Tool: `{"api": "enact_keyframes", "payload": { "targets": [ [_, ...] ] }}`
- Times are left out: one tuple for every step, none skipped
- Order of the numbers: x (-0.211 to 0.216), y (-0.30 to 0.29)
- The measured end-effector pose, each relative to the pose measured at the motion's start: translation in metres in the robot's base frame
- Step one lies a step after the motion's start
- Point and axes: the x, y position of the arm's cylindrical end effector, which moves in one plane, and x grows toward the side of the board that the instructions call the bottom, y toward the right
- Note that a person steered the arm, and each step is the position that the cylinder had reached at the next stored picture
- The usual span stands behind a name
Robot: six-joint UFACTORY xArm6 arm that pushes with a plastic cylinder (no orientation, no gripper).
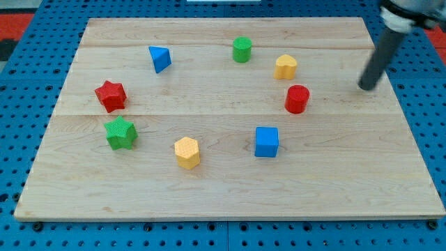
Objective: Move the green circle diagonally to the top left of the triangle
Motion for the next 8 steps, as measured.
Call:
{"api": "enact_keyframes", "payload": {
  "targets": [
    [-0.028,-0.030],
    [-0.039,-0.045],
    [-0.039,-0.045],
    [-0.039,-0.026],
    [-0.037,-0.020],
    [-0.049,-0.070],
    [-0.075,-0.180],
    [-0.086,-0.288]
  ]
}}
